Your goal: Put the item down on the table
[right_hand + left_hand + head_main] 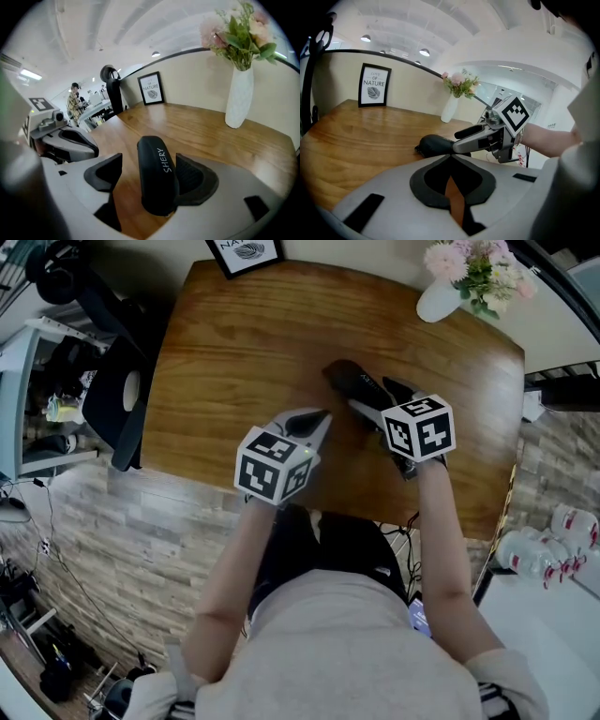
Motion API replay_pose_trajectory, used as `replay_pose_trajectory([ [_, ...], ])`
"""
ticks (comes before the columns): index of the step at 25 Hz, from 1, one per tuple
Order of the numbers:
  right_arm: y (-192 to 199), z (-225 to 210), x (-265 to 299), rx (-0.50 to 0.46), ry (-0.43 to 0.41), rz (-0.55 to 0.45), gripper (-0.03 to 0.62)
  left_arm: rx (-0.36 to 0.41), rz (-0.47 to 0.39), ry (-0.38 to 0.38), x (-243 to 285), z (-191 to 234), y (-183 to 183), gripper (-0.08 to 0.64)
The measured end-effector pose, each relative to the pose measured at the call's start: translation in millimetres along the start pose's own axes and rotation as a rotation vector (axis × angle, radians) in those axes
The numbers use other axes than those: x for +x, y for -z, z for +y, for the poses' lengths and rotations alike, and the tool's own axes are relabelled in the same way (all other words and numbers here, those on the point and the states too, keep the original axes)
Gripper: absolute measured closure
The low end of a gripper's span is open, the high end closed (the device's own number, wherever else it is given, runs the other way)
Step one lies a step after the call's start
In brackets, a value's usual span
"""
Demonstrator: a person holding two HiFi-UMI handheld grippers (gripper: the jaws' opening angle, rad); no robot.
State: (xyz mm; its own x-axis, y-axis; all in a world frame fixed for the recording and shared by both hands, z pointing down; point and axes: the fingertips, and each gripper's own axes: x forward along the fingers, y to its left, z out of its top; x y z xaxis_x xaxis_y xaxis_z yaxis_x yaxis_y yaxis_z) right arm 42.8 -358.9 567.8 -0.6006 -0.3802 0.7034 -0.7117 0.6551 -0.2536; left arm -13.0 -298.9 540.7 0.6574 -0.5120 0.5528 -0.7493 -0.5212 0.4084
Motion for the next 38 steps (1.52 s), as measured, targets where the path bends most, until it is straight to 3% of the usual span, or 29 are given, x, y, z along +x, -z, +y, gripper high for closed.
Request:
replay_pose_trajectory([
  [7, -41, 30, -49, 0.103, -0.061, -0.211, 0.26, 0.072, -0.049, 0.021, -18, -24, -24, 0.548],
  [11, -61, 50, -79, 0.135, -0.103, -0.336, 0.313, 0.116, -0.08, 0.033, -27, -37, -40, 0.548],
  [19, -82, 90, -132, 0.037, -0.156, -0.488, 0.473, 0.19, -0.171, 0.041, -51, -64, -69, 0.548],
  [25, -79, 107, -152, -0.029, -0.143, -0.533, 0.581, 0.236, -0.208, 0.054, -63, -82, -77, 0.548],
  [31, -66, 120, -163, -0.028, -0.14, -0.588, 0.581, 0.286, -0.192, 0.066, -64, -99, -65, 0.548],
  [38, -37, 128, -155, -0.041, -0.075, -0.534, 0.581, 0.277, -0.166, 0.068, -61, -105, -43, 0.548],
])
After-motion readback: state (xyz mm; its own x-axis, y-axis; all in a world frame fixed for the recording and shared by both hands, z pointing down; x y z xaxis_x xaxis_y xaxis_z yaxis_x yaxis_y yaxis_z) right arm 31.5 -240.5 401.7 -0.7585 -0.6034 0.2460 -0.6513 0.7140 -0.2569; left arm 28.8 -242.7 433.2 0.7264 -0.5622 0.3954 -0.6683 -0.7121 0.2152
